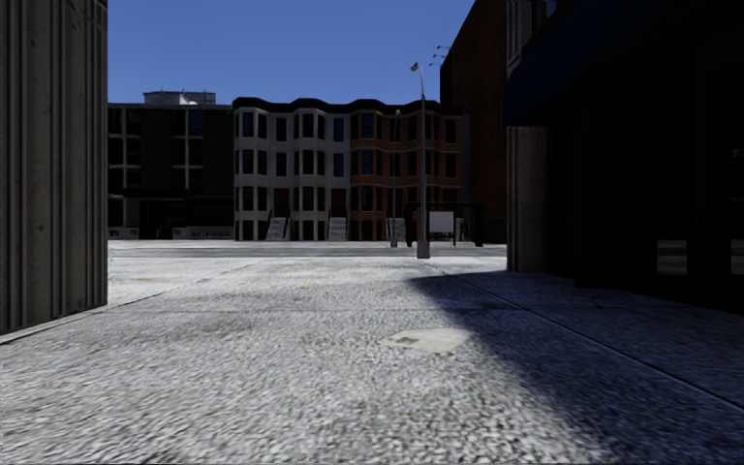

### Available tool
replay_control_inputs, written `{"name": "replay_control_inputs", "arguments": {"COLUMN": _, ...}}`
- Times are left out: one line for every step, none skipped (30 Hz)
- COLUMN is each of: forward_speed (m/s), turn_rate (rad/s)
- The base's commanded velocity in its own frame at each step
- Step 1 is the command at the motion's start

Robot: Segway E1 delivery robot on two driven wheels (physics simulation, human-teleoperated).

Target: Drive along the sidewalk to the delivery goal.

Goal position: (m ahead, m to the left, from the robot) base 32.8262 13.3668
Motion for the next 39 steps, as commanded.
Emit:
{"name": "replay_control_inputs", "arguments": {"forward_speed": 2.00, "turn_rate": 0.00}}
{"name": "replay_control_inputs", "arguments": {"forward_speed": 2.00, "turn_rate": 0.00}}
{"name": "replay_control_inputs", "arguments": {"forward_speed": 2.00, "turn_rate": 0.00}}
{"name": "replay_control_inputs", "arguments": {"forward_speed": 2.00, "turn_rate": 0.00}}
{"name": "replay_control_inputs", "arguments": {"forward_speed": 2.00, "turn_rate": 0.00}}
{"name": "replay_control_inputs", "arguments": {"forward_speed": 2.00, "turn_rate": 0.00}}
{"name": "replay_control_inputs", "arguments": {"forward_speed": 2.00, "turn_rate": 0.00}}
{"name": "replay_control_inputs", "arguments": {"forward_speed": 2.00, "turn_rate": 0.00}}
{"name": "replay_control_inputs", "arguments": {"forward_speed": 2.00, "turn_rate": 0.00}}
{"name": "replay_control_inputs", "arguments": {"forward_speed": 2.00, "turn_rate": 0.00}}
{"name": "replay_control_inputs", "arguments": {"forward_speed": 2.00, "turn_rate": 0.00}}
{"name": "replay_control_inputs", "arguments": {"forward_speed": 2.00, "turn_rate": 0.00}}
{"name": "replay_control_inputs", "arguments": {"forward_speed": 2.00, "turn_rate": 0.00}}
{"name": "replay_control_inputs", "arguments": {"forward_speed": 2.00, "turn_rate": 0.00}}
{"name": "replay_control_inputs", "arguments": {"forward_speed": 2.00, "turn_rate": 0.00}}
{"name": "replay_control_inputs", "arguments": {"forward_speed": 2.00, "turn_rate": 0.00}}
{"name": "replay_control_inputs", "arguments": {"forward_speed": 2.00, "turn_rate": 0.00}}
{"name": "replay_control_inputs", "arguments": {"forward_speed": 2.00, "turn_rate": 0.00}}
{"name": "replay_control_inputs", "arguments": {"forward_speed": 2.00, "turn_rate": 0.00}}
{"name": "replay_control_inputs", "arguments": {"forward_speed": 2.00, "turn_rate": 0.00}}
{"name": "replay_control_inputs", "arguments": {"forward_speed": 2.00, "turn_rate": 0.00}}
{"name": "replay_control_inputs", "arguments": {"forward_speed": 2.00, "turn_rate": 0.00}}
{"name": "replay_control_inputs", "arguments": {"forward_speed": 2.00, "turn_rate": 0.00}}
{"name": "replay_control_inputs", "arguments": {"forward_speed": 2.00, "turn_rate": 0.00}}
{"name": "replay_control_inputs", "arguments": {"forward_speed": 2.00, "turn_rate": 0.00}}
{"name": "replay_control_inputs", "arguments": {"forward_speed": 2.00, "turn_rate": 0.00}}
{"name": "replay_control_inputs", "arguments": {"forward_speed": 2.00, "turn_rate": 0.00}}
{"name": "replay_control_inputs", "arguments": {"forward_speed": 2.00, "turn_rate": 0.00}}
{"name": "replay_control_inputs", "arguments": {"forward_speed": 2.00, "turn_rate": 0.00}}
{"name": "replay_control_inputs", "arguments": {"forward_speed": 2.00, "turn_rate": 0.00}}
{"name": "replay_control_inputs", "arguments": {"forward_speed": 2.00, "turn_rate": 0.00}}
{"name": "replay_control_inputs", "arguments": {"forward_speed": 2.00, "turn_rate": 0.00}}
{"name": "replay_control_inputs", "arguments": {"forward_speed": 2.00, "turn_rate": 0.00}}
{"name": "replay_control_inputs", "arguments": {"forward_speed": 2.00, "turn_rate": 0.00}}
{"name": "replay_control_inputs", "arguments": {"forward_speed": 2.00, "turn_rate": 0.00}}
{"name": "replay_control_inputs", "arguments": {"forward_speed": 2.00, "turn_rate": 0.00}}
{"name": "replay_control_inputs", "arguments": {"forward_speed": 2.00, "turn_rate": 0.00}}
{"name": "replay_control_inputs", "arguments": {"forward_speed": 2.00, "turn_rate": 0.00}}
{"name": "replay_control_inputs", "arguments": {"forward_speed": 2.00, "turn_rate": 0.00}}
